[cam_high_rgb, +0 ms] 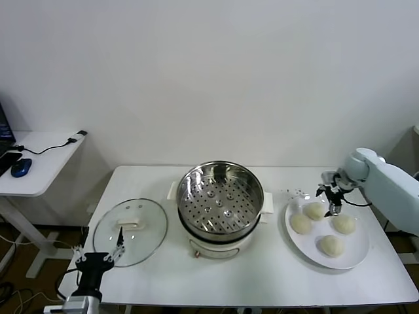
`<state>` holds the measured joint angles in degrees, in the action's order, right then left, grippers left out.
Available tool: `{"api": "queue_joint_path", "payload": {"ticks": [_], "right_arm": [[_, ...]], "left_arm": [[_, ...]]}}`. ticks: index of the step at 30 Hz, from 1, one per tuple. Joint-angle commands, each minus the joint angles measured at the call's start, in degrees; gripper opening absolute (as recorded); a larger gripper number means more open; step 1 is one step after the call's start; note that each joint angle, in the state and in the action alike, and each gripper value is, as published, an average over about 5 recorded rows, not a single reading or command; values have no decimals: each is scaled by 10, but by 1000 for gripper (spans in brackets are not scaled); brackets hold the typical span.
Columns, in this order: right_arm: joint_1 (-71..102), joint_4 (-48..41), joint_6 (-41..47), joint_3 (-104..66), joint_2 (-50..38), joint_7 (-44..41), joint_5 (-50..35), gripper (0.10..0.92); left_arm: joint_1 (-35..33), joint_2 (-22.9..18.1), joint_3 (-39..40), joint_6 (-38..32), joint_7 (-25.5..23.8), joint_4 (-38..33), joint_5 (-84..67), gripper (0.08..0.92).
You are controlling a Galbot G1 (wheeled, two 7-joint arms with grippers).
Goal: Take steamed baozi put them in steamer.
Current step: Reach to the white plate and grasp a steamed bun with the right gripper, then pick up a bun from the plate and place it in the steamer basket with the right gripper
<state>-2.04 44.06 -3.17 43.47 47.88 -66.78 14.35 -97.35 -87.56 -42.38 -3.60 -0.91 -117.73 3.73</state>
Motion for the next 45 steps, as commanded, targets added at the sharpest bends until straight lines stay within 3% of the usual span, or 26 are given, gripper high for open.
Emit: {"api": "queue_joint_path", "payload": {"ticks": [1, 13, 28, 37, 45], "right_arm": [[-17, -61, -8, 32, 40, -10, 15, 823], [4, -88, -15, -4, 60, -10, 30, 821], [0, -98, -31, -25, 63, -23, 34, 649], [-72, -4, -54, 47, 24, -43, -18, 615], [-278, 95, -181, 201, 54, -64, -58, 609]], "left_arm": [[1, 0, 0, -1, 0, 10, 0, 823], [3, 0, 1, -1, 0, 14, 3, 823], [-2, -1, 6, -2, 3, 15, 9, 823], [-8, -1, 7, -6, 3, 15, 7, 823], [-14, 2, 7, -7, 3, 14, 5, 823]]}}
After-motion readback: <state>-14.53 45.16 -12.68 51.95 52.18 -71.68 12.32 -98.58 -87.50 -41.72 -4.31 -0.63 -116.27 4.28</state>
